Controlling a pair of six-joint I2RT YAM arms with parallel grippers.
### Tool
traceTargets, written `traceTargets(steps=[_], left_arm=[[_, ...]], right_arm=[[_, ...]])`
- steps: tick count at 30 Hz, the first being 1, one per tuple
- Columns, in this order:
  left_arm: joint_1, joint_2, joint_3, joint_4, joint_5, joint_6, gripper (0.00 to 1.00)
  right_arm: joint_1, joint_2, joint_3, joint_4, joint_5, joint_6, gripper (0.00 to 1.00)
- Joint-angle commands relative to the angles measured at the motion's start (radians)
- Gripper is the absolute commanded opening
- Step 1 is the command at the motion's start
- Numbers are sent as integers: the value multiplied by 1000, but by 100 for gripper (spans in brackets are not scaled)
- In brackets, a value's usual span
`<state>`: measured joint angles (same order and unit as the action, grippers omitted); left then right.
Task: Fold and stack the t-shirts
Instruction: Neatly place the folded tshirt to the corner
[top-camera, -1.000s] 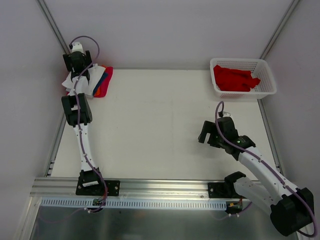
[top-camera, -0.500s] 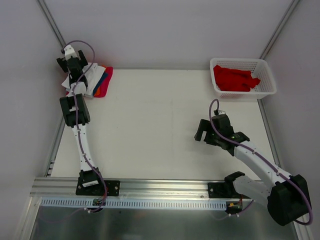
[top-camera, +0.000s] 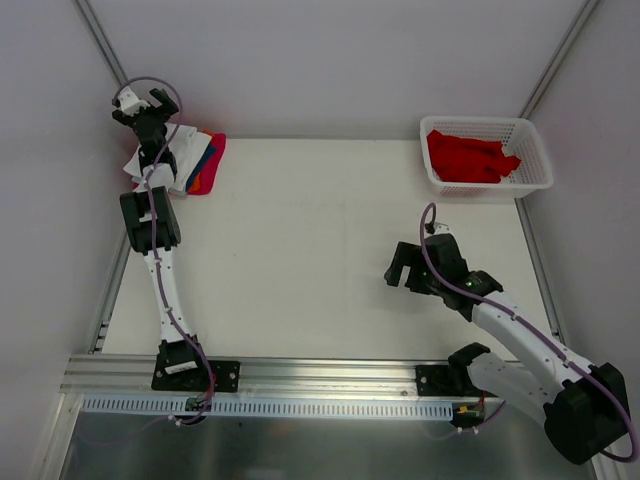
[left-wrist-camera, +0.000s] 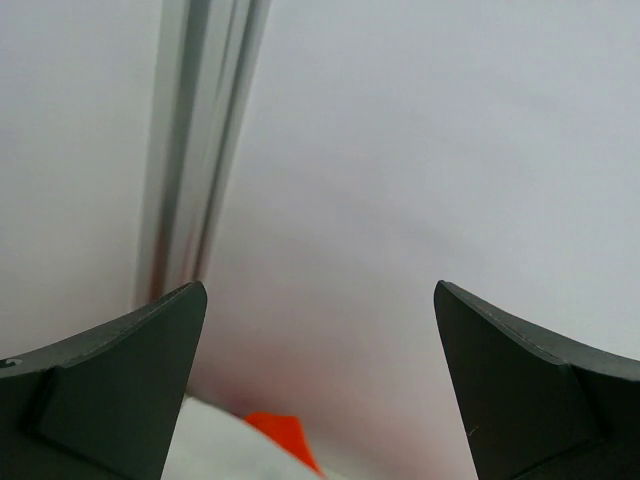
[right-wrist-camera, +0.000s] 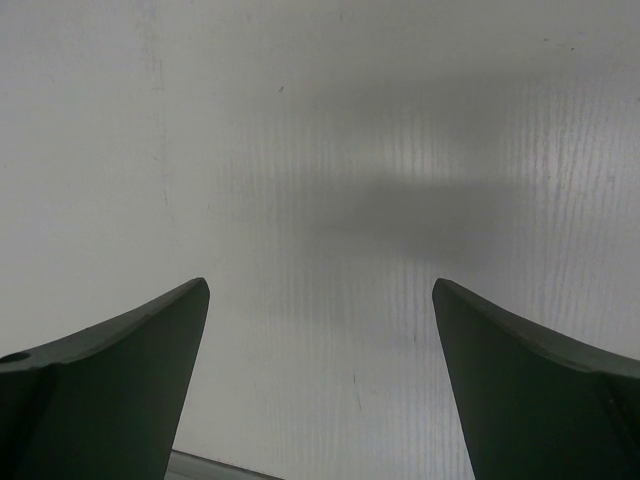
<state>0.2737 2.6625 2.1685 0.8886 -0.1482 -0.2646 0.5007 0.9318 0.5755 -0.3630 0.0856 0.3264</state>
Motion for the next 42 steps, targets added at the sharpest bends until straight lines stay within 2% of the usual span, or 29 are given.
traceTargets(steps=[1, 5, 9, 12, 13, 15, 16, 18, 19, 21, 22, 23, 24, 25, 26, 27, 28, 29, 32, 34, 35, 37, 42], left_arm=[[-11, -147, -1, 122, 67, -151, 99], [-48, -286, -140, 142, 67, -101, 99], [-90, -404, -216, 57, 56, 2, 99], [-94, -507, -285, -109, 49, -71, 99], [-94, -553, -291, -246, 42, -94, 99], [-94, -585, -268, -421, 13, -149, 97], [-94, -607, -244, -576, 16, -172, 91], [-94, -636, -246, -692, 50, -234, 86], [-96, -679, -297, -733, 61, -261, 82], [-103, -742, -382, -795, 93, -342, 65], [-105, -807, -479, -797, 119, -366, 57], [-114, -841, -521, -801, 142, -378, 41], [-120, -872, -554, -813, 175, -387, 28], [-129, -938, -615, -829, 209, -386, 22], [-148, -973, -643, -861, 232, -360, 21], [-163, -1042, -700, -873, 255, -339, 23], [-181, -1075, -720, -882, 272, -305, 31], [-217, -1107, -737, -942, 285, -233, 47], [-273, -1246, -805, -1057, 323, -69, 78], [-327, -1286, -814, -1125, 314, -16, 92], [-337, -1305, -805, -1199, 352, -2, 99], [-338, -1326, -811, -1261, 461, 11, 99], [-364, -1496, -987, -1317, 593, 30, 99]], right_arm=[[27, -19, -8, -13, 23, 28, 99], [64, -40, -2, -34, 40, 33, 99], [84, -97, 6, -88, 60, 40, 99], [96, -169, 9, -132, 72, 53, 99], [105, -213, 9, -145, 80, 60, 100], [114, -257, 14, -187, 91, 66, 99], [117, -293, 15, -201, 100, 71, 99], [121, -320, 23, -244, 108, 69, 100], [121, -327, 36, -257, 118, 69, 99], [119, -344, 56, -286, 123, 57, 99], [121, -346, 88, -298, 124, 53, 99], [121, -346, 108, -322, 125, 48, 99], [121, -344, 128, -335, 128, 42, 99], [121, -346, 162, -346, 126, 39, 99], [121, -346, 178, -359, 129, 30, 100], [122, -347, 190, -369, 134, 28, 100], [122, -346, 214, -375, 140, 26, 99], [122, -343, 225, -392, 144, 23, 100], [124, -323, 271, -436, 131, 26, 100], [125, -323, 285, -455, 126, 37, 100], [128, -321, 287, -459, 134, 43, 99], [131, -321, 288, -468, 138, 51, 100], [131, -248, 326, -504, 174, 17, 100]])
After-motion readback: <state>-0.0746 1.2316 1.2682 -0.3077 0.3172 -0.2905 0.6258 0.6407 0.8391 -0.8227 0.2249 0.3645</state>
